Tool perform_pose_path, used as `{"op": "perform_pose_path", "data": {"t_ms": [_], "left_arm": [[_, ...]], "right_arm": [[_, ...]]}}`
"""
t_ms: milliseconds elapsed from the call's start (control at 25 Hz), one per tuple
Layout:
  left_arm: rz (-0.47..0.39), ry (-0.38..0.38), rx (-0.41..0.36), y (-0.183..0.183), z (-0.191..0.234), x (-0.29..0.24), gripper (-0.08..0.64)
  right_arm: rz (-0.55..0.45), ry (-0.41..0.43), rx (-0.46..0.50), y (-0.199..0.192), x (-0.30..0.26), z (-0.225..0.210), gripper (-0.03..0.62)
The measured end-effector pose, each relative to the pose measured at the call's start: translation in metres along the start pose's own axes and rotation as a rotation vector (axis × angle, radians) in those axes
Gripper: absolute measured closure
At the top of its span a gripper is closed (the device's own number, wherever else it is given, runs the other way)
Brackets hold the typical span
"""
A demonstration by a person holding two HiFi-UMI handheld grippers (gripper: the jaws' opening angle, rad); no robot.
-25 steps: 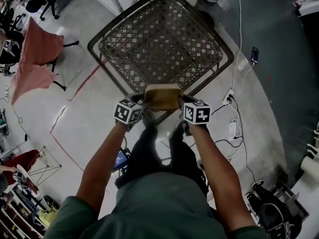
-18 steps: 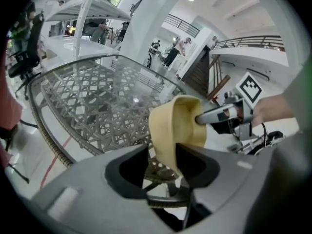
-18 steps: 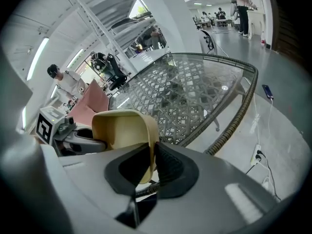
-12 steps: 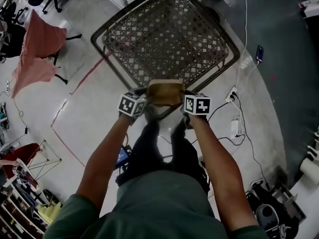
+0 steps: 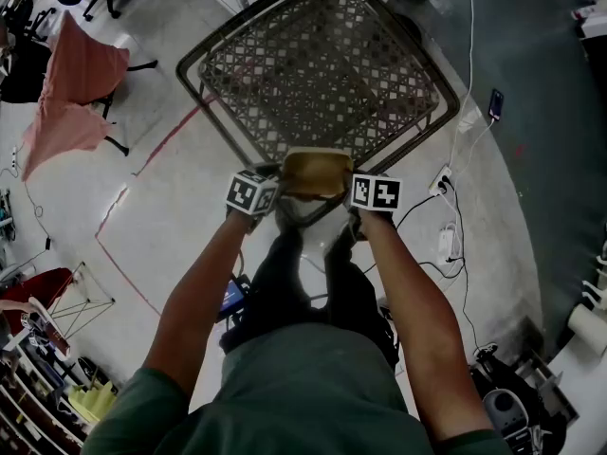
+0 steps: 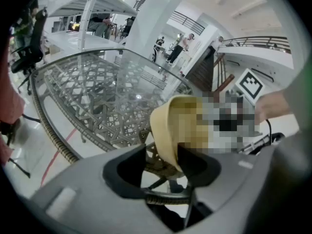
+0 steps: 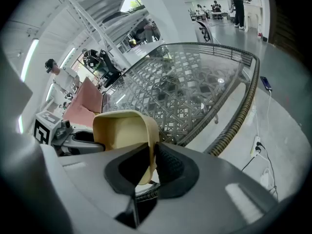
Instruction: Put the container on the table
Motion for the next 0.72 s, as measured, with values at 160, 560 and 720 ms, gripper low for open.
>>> {"op": "perform_pose_path", "data": {"t_ms": [160,560,720], "left_arm": [[0.003,0.015,-0.001,-0.001,0.004,0.002,0.346],[0.0,0.046,0.024,-0.007,0.012,0.019,0.295],[-0.012,0.044,0.025,-0.009,0.008,0.028,0.279]], "right_arm": [[0.0,0.002,-0.029,0.001,-0.001,0.0,0.545],[-0.002,0.036,-0.114,0.0,0.007,-0.001,0.506],[-0.011,0.027,-0.093,-0.002,0.017,0.0,0.491]]}}
Point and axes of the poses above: the fingertips, and each gripper's own axes: x backward along the fingers, z to its left, y out of its top, the point moved 3 cm from there along x, backward along the fingers, and after that the axes turned 4 degrees about -y, right-handed, at the moved point
